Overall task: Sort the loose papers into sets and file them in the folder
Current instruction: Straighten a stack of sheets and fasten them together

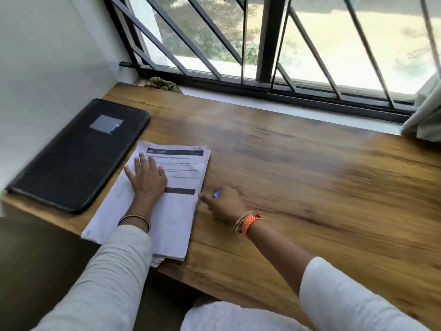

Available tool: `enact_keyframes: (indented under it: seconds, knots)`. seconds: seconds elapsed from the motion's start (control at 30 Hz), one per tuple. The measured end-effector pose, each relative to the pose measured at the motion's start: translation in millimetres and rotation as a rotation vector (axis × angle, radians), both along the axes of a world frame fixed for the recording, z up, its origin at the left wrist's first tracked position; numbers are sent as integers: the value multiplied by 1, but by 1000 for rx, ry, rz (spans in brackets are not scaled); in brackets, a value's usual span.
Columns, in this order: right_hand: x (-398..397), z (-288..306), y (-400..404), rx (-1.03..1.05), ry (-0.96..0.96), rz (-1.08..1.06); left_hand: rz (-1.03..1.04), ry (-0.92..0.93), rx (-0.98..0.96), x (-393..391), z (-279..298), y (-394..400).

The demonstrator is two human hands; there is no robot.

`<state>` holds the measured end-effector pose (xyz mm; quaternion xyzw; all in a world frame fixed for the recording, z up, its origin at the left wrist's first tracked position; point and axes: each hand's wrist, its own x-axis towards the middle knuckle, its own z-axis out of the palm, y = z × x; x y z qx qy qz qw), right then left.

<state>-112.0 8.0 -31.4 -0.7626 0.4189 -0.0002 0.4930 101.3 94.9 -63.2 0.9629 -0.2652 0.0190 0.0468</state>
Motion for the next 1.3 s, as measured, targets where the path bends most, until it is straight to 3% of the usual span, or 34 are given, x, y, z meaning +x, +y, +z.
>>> enact_keyframes:
  seconds: [0.1,0.2,0.33,0.47,0.53,0.63,0.77,0.83,0.97,1.13,1.23,1.3]
  knots:
    - [-68,11,-37,-67,-44,-176,-10,-26,-449,-43,38,-47]
    - [-171,24,-92,-219,25,-425,-168,176,-697,-132,66,-109]
    - [-318,37,-176,-506,140,-824,-705,500,-400,-278,60,-188]
    - [-443,47,-244,-567,355,-975,-904,723,-186,-380,60,-256]
    - [-489,46,-274,-514,456,-924,-909,861,-97,-417,62,-295]
    - [-523,40,-302,-416,601,-775,-689,1352,-69,-460,62,-346]
    - [-537,22,-310,-358,761,-645,-358,1582,-300,-512,53,-412]
    - [-539,16,-310,-382,750,-653,-294,1659,-303,-535,45,-437]
    - [-545,11,-308,-412,688,-698,-404,1776,-161,-583,47,-445]
    - [-544,20,-296,-388,643,-696,-227,1629,-453,-609,23,-411]
    - [-535,26,-270,-495,340,-862,-317,1664,-543,-568,26,-361]
    - [-523,34,-249,-416,52,-1001,-414,1711,-580,-519,33,-318]
